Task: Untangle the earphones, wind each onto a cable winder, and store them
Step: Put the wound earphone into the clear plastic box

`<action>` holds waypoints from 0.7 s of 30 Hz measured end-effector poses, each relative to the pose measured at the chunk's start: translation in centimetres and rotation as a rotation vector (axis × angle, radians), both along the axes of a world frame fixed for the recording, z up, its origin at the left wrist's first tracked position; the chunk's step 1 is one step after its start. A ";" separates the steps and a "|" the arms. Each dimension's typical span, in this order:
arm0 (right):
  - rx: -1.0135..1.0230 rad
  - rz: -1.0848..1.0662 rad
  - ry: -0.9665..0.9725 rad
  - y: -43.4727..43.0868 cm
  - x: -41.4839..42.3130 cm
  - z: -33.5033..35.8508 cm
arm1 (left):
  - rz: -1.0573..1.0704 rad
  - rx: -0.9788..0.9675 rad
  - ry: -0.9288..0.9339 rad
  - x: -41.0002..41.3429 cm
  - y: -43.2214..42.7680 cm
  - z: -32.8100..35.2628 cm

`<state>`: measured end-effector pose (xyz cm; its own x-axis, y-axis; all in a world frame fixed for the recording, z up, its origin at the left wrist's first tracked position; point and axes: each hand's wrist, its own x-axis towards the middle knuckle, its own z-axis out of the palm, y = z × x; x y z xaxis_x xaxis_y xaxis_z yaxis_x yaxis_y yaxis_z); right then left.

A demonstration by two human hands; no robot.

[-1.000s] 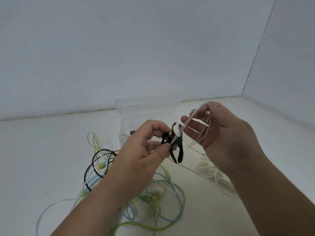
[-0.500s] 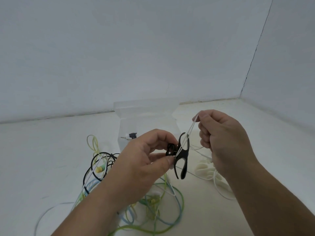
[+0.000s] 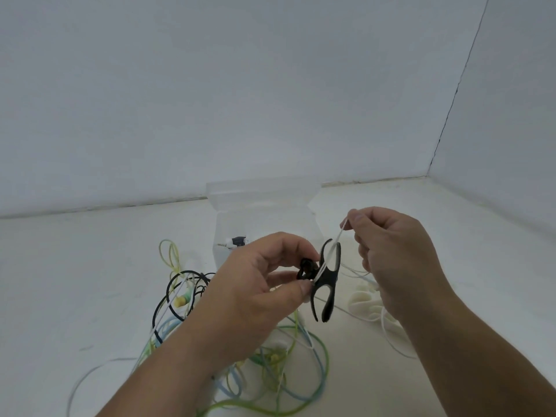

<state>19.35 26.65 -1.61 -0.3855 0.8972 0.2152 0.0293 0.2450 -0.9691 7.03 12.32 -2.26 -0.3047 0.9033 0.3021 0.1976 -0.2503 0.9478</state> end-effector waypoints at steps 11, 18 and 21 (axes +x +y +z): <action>0.111 0.692 -0.454 -2.6 -0.8 -0.6 | 0.456 0.249 -0.123 -1.9 0.0 0.8; 0.062 0.826 -0.326 -3.0 -0.4 0.3 | 0.477 0.206 -0.088 -1.7 0.1 0.6; 0.061 0.756 -0.247 -2.8 0.0 0.8 | 0.494 0.197 -0.067 -1.9 0.1 0.7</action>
<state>19.36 23.89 -0.78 -0.9281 0.3626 0.0846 0.0461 0.3371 -0.9403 5.16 12.41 -1.58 -0.7035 0.5754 0.4172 0.2778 -0.3176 0.9066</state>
